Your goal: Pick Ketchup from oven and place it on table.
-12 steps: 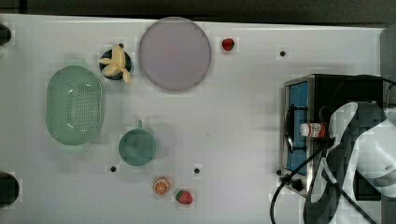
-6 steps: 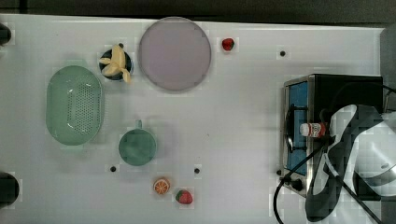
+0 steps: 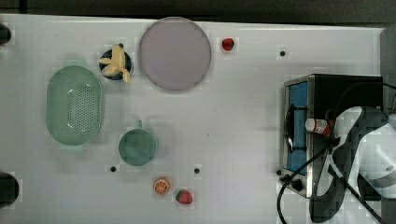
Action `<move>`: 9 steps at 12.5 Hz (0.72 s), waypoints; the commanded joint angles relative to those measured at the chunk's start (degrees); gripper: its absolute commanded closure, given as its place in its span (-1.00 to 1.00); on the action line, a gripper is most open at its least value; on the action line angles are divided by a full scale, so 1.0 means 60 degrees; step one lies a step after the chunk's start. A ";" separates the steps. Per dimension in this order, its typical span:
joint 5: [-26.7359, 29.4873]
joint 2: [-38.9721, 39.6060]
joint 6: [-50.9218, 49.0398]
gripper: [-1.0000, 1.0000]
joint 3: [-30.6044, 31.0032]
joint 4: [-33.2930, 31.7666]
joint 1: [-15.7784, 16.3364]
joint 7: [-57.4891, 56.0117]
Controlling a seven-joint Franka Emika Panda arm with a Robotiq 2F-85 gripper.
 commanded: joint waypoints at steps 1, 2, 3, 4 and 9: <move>0.0077 -0.0532 0.0015 -0.27 -0.0055 0.0493 0.0182 0.0080; -0.0053 -0.0729 -0.0096 -0.27 -0.0037 0.0781 0.0314 -0.0094; -0.0193 -0.0941 -0.0265 -0.27 -0.0020 0.1090 0.0478 -0.0287; -0.0283 -0.1146 -0.0542 -0.27 0.0008 0.1422 0.0645 -0.0313; -0.0973 -0.1932 -0.4166 -0.27 0.0220 0.3168 0.1438 -0.0313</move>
